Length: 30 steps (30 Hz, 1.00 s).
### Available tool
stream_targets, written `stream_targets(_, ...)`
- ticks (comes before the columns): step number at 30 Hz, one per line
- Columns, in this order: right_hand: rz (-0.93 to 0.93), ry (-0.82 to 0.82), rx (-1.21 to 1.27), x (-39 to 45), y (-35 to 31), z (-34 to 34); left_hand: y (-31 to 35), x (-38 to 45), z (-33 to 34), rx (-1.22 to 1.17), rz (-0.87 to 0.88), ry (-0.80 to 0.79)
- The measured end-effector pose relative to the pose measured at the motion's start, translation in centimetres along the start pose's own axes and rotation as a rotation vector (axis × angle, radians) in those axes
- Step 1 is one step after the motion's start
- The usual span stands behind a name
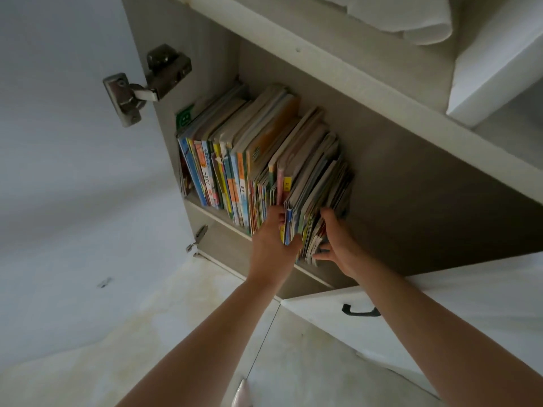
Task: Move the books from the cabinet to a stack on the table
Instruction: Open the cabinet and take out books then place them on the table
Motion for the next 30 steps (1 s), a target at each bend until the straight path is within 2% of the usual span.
stream_targets(9, -0.088, 0.048, 0.224, -0.7, 1.1, -1.9, 0.7, 0.2, 2.7, 0.066, 0.054, -0.084)
stream_targets(14, -0.123, 0.015, 0.305, -0.7, 1.7, -2.3, 0.6, 0.4, 3.3, 0.126, 0.077, -0.082)
stream_targets(17, -0.166, 0.017, 0.246, -1.0, 1.1, -2.0, 0.6, 0.7, 2.9, 0.137, 0.091, -0.05)
stream_targets(23, -0.199, 0.119, 0.123, -1.7, -0.5, -2.2, 0.5, 1.0, 2.8, 0.187, 0.135, -0.024)
stream_targets(27, -0.285, 0.3, 0.064, -2.7, 0.2, -4.1, -0.4, 1.2, 3.0, 0.173, 0.092, -0.008)
stream_targets(30, -0.324, 0.371, 0.037, -3.0, 0.9, -4.8, -0.7, 1.2, 3.8, 0.133, 0.087, -0.059)
Point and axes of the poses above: each hand's wrist, its own x-axis towards the middle knuckle, its own z-axis out of the palm, y = z × x, the point moved 8 cm from there along x, towards the middle knuckle, and after that the axes turned 7 degrees about -y, right-handed, at the moved point
